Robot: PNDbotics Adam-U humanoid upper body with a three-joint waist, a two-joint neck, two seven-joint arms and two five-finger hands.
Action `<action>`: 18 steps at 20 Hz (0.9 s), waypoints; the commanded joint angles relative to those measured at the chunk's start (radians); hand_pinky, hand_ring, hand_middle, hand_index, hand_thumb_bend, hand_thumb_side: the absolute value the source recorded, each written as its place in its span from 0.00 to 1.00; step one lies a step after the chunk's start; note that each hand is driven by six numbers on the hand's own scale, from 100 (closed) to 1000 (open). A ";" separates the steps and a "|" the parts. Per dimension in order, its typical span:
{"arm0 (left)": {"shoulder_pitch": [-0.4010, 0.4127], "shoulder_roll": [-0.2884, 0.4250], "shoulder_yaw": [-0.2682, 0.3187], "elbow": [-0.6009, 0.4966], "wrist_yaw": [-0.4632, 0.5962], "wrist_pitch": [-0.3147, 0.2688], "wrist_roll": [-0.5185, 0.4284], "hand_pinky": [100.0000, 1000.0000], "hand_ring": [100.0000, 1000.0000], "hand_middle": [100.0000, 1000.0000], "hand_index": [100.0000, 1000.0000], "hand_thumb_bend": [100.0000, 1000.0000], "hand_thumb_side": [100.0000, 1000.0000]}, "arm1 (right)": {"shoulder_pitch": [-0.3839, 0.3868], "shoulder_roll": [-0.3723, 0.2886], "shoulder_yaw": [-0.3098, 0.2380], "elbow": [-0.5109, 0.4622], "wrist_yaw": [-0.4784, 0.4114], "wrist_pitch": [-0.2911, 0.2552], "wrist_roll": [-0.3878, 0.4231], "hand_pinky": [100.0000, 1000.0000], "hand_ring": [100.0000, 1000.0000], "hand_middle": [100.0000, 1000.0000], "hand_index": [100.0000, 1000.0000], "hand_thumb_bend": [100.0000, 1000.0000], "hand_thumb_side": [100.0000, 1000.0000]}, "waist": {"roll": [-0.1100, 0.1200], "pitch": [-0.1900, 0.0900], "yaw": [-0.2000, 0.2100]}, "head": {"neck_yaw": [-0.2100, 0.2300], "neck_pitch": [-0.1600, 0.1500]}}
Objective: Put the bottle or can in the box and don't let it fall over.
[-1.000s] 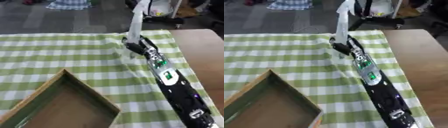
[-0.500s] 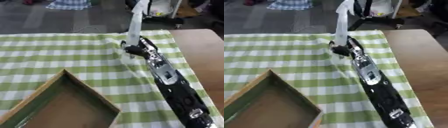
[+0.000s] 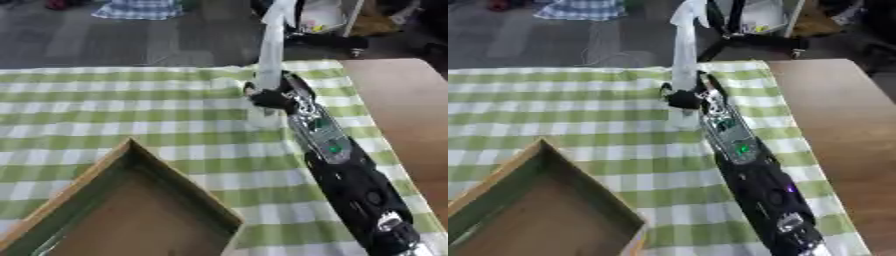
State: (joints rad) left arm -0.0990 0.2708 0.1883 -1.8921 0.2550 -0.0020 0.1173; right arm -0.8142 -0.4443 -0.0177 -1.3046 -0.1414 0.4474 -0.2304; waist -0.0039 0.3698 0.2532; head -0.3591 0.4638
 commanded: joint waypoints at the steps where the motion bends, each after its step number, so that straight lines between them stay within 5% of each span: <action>1: -0.006 0.009 0.004 -0.011 -0.004 -0.001 -0.004 1.00 0.63 0.81 0.78 0.08 0.85 | -0.011 -0.018 -0.001 0.009 -0.033 0.002 -0.028 0.99 1.00 0.61 0.55 0.00 0.00 | 0.004 -0.011 0.000 | -0.001 -0.008; 12: -0.008 0.009 0.004 -0.012 -0.005 -0.001 -0.006 1.00 0.63 0.81 0.78 0.08 0.84 | -0.023 -0.024 0.010 -0.029 -0.097 -0.033 -0.022 0.98 0.89 0.36 0.15 0.00 0.00 | 0.001 -0.012 0.006 | -0.003 0.013; 18: -0.009 0.010 0.003 -0.013 -0.005 0.000 -0.008 1.00 0.63 0.81 0.78 0.08 0.84 | -0.031 -0.038 0.023 -0.084 -0.089 -0.060 0.010 0.99 0.88 0.34 0.09 0.00 0.00 | -0.001 -0.017 0.007 | -0.004 0.019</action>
State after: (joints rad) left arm -0.1008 0.2634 0.1882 -1.8921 0.2544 -0.0006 0.1132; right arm -0.8206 -0.4480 0.0062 -1.3501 -0.2332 0.3954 -0.2287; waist -0.0076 0.3716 0.2594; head -0.3620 0.4823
